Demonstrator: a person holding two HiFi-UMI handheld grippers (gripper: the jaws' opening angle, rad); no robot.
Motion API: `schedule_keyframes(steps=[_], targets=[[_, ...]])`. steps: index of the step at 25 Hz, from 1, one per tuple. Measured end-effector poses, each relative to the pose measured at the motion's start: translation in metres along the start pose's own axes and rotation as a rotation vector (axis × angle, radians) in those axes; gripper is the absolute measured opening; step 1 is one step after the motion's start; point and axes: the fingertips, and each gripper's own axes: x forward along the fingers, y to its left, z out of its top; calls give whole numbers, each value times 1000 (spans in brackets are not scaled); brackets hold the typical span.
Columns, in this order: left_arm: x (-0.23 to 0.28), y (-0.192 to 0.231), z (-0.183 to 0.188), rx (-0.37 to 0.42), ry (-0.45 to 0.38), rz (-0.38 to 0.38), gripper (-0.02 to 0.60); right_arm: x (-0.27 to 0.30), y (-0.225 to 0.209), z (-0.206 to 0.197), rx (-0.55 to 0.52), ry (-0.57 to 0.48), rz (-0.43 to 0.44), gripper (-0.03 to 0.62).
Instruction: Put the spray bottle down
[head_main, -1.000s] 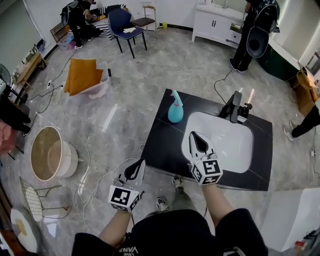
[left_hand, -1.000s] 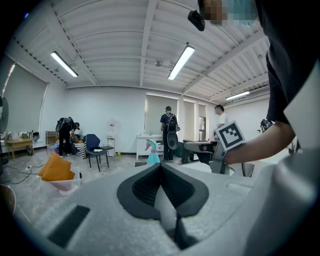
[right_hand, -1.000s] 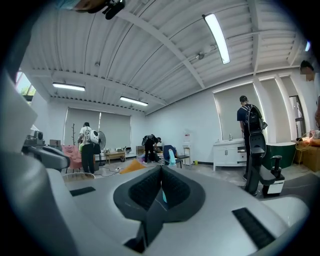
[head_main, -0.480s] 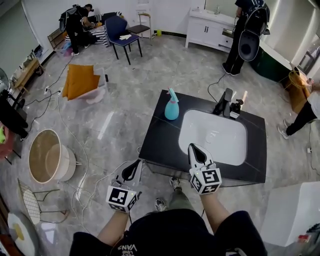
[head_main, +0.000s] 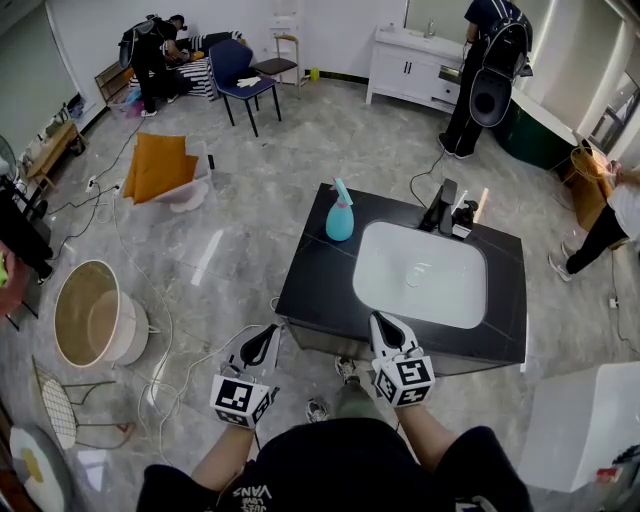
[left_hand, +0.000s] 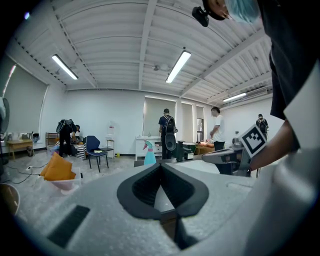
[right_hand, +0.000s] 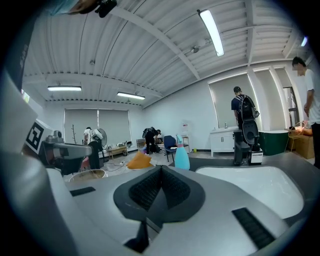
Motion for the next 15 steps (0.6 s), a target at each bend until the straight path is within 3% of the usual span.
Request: schedule_keyframes(steps=[15], targets=[[-13, -6, -15, -5, 38, 14, 11, -23, -4, -31, 38, 75, -20, 0]])
